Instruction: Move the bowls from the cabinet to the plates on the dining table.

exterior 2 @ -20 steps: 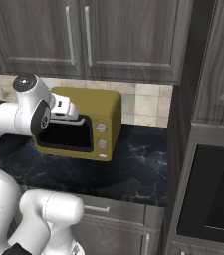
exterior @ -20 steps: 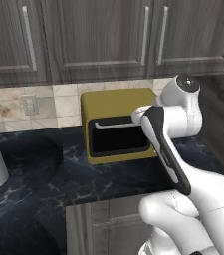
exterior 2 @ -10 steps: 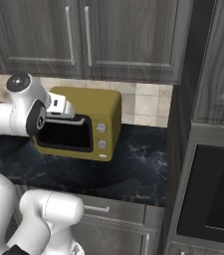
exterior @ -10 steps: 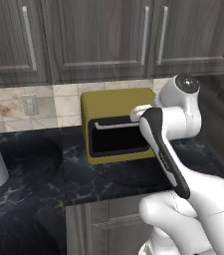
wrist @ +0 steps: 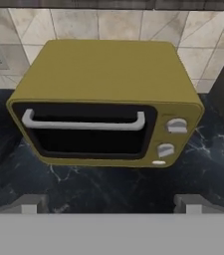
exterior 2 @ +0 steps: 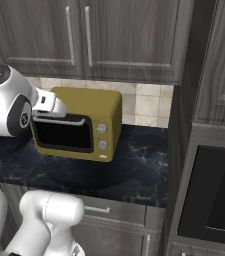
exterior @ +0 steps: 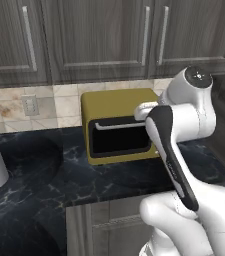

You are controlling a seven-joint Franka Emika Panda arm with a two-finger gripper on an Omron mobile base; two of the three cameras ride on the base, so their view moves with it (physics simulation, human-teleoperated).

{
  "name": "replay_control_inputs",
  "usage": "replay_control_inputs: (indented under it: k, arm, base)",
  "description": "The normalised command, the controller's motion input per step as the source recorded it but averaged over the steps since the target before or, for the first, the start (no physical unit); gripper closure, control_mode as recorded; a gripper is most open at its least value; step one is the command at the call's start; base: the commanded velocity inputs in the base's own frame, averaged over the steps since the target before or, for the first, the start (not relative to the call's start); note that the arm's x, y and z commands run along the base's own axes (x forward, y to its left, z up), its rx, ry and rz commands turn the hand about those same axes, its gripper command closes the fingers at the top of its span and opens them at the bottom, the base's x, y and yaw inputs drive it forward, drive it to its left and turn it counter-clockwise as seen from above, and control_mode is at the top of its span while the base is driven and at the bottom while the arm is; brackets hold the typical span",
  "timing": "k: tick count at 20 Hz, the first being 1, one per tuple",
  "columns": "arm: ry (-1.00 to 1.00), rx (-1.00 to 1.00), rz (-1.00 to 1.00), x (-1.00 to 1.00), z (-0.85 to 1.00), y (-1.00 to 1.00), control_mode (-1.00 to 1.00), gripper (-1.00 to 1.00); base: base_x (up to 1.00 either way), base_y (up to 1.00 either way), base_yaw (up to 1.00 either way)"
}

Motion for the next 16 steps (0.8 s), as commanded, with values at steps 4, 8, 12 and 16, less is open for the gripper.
replay_control_inputs:
  k: [4, 8, 12, 16]
  arm:
    - [0.0, 0.0, -0.03, -0.56, 0.42, 0.0, -1.0, -1.0]
    - [-0.01, 0.0, 0.0, -0.28, 0.47, -0.13, -1.0, -1.0]
    - [-0.03, 0.0, 0.0, -0.06, 0.53, -0.06, -1.0, -1.0]
    - [-0.11, 0.0, 0.0, -0.05, 0.51, -0.06, -1.0, -1.0]
  base:
    - [0.0, 0.0, 0.0]
    - [0.0, 0.0, 0.0]
    - [0.0, 0.0, 0.0]
    - [0.0, 0.0, 0.0]
